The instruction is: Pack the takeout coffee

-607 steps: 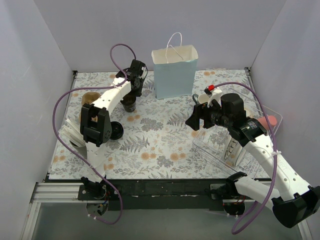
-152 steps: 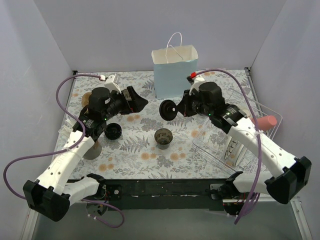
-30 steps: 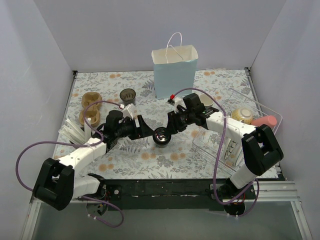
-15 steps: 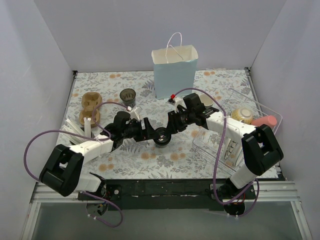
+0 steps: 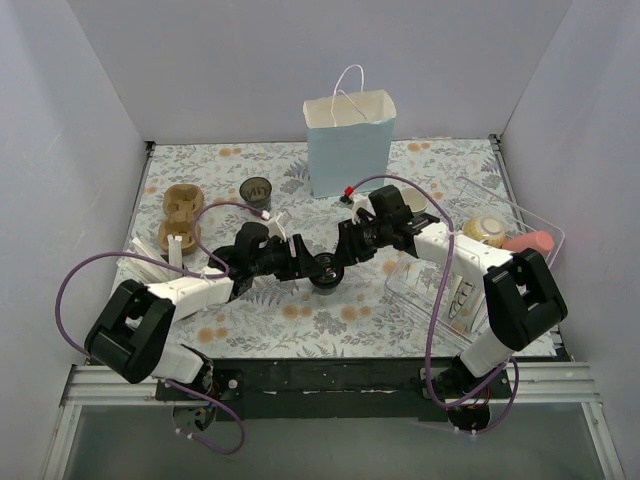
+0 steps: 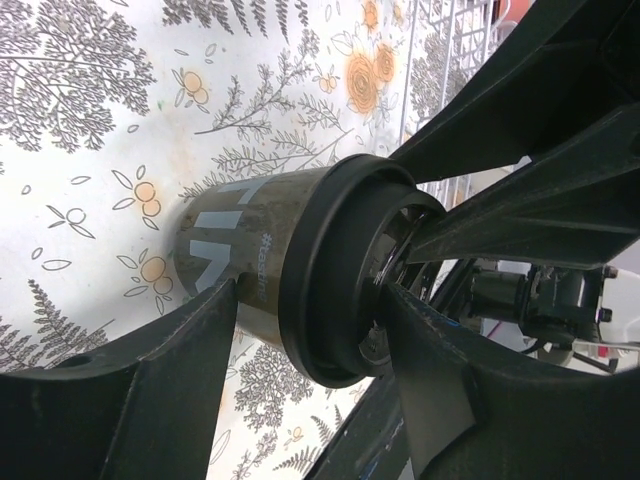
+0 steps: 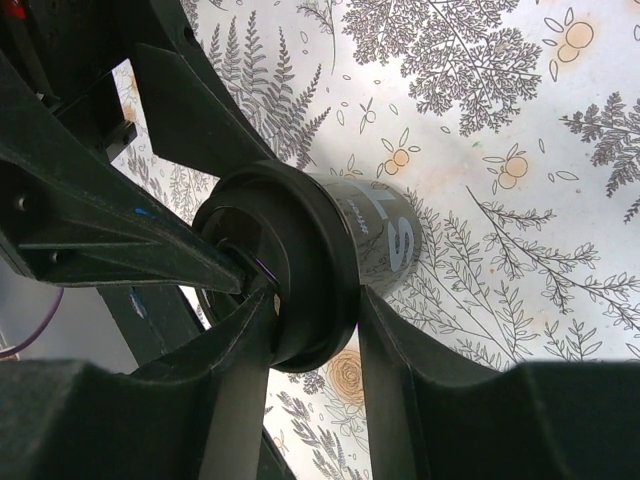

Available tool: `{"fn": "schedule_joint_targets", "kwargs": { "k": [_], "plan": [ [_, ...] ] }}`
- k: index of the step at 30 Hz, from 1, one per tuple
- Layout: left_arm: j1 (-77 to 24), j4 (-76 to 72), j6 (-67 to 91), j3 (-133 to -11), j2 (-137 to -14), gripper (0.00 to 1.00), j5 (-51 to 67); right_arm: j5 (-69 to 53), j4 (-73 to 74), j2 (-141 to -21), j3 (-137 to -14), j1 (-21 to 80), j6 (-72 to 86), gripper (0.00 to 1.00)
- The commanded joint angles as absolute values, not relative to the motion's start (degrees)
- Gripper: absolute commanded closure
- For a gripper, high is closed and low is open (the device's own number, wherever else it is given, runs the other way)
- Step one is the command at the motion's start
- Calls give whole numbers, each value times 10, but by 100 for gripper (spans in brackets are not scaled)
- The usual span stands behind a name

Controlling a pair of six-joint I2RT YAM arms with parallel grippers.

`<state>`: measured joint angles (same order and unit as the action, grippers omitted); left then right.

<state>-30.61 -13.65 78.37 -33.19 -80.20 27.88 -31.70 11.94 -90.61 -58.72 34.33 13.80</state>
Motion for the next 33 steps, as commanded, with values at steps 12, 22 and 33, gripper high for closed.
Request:
{"fn": "schedule_joint_targets", "kwargs": {
  "k": [12, 22, 33],
  "plan": [
    [-310, -62, 747, -356, -834, 47, 208, -268, 198, -862, -657, 332, 133, 42],
    [-309, -58, 743, -365, -846, 48, 214, -219, 220, -857, -665, 332, 131, 47],
    [-309, -60, 744, -357, -850, 48, 209, -224, 200, -887, -633, 333, 137, 60]
  ]
}}
